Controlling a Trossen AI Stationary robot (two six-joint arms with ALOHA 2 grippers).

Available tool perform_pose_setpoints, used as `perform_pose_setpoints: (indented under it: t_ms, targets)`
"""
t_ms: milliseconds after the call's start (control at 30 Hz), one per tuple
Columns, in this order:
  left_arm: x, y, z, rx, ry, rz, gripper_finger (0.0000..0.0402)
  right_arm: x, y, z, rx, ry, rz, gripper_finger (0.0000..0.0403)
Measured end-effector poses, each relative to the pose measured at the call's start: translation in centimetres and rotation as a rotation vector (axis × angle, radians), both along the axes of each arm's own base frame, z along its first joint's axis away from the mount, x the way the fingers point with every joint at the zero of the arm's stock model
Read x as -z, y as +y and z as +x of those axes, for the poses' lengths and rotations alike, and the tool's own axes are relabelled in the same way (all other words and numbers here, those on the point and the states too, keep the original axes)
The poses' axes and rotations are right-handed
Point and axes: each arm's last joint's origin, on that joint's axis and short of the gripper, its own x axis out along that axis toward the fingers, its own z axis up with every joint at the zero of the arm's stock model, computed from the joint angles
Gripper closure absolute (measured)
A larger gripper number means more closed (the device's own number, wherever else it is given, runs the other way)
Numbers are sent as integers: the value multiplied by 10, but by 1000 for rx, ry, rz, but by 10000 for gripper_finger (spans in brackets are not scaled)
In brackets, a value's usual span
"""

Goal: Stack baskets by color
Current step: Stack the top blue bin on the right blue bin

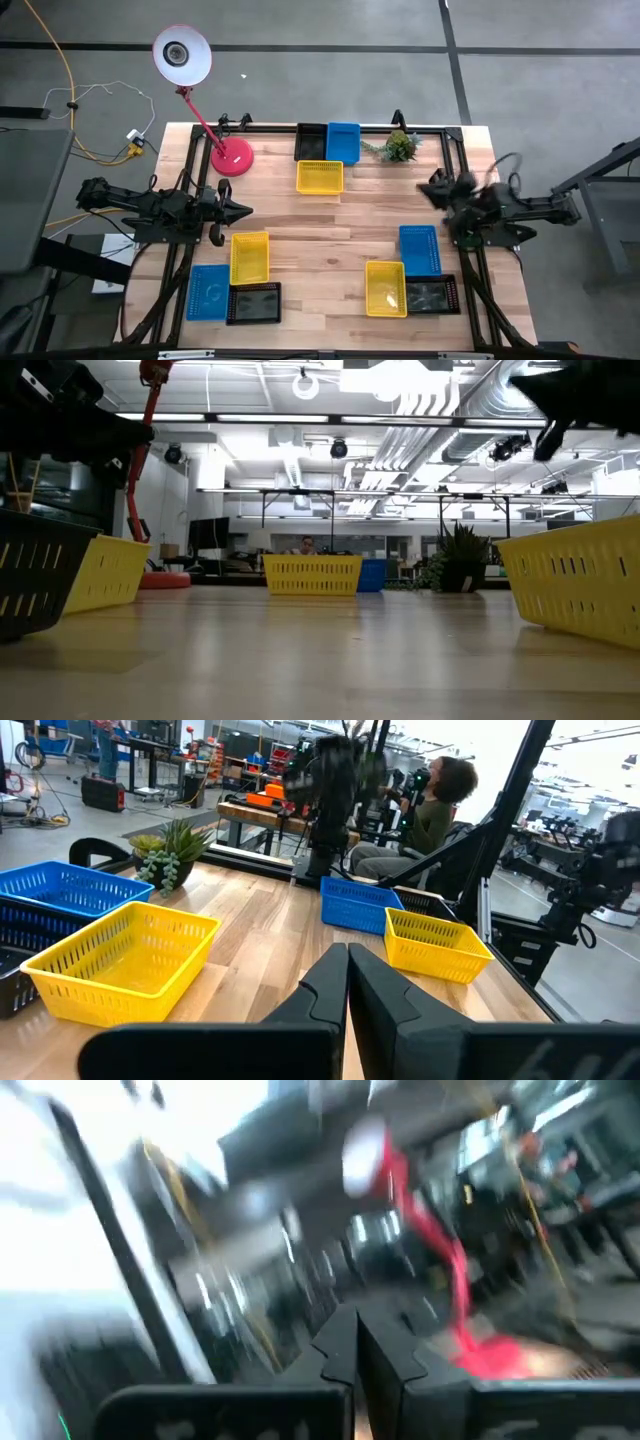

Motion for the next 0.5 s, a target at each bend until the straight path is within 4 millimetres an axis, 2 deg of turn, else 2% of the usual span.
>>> perform_pose_setpoints:
  t_ms: [100,200,267,400,500]
  targets:
    - [0,0,0,0,0,0,401,-14,-5,-10,95,-189,118,402]
    - [0,0,0,0,0,0,401,-20,-8,-15,219,-222,141,402]
    - [0,0,0,0,0,0,401,-28,-8,-15,198,-236,189,402]
    - [0,0,0,0,0,0,401,-47,-5,5,103,-101,215,402]
    - [0,0,0,0,0,0,401,-65,-4,32,144,40,228,402]
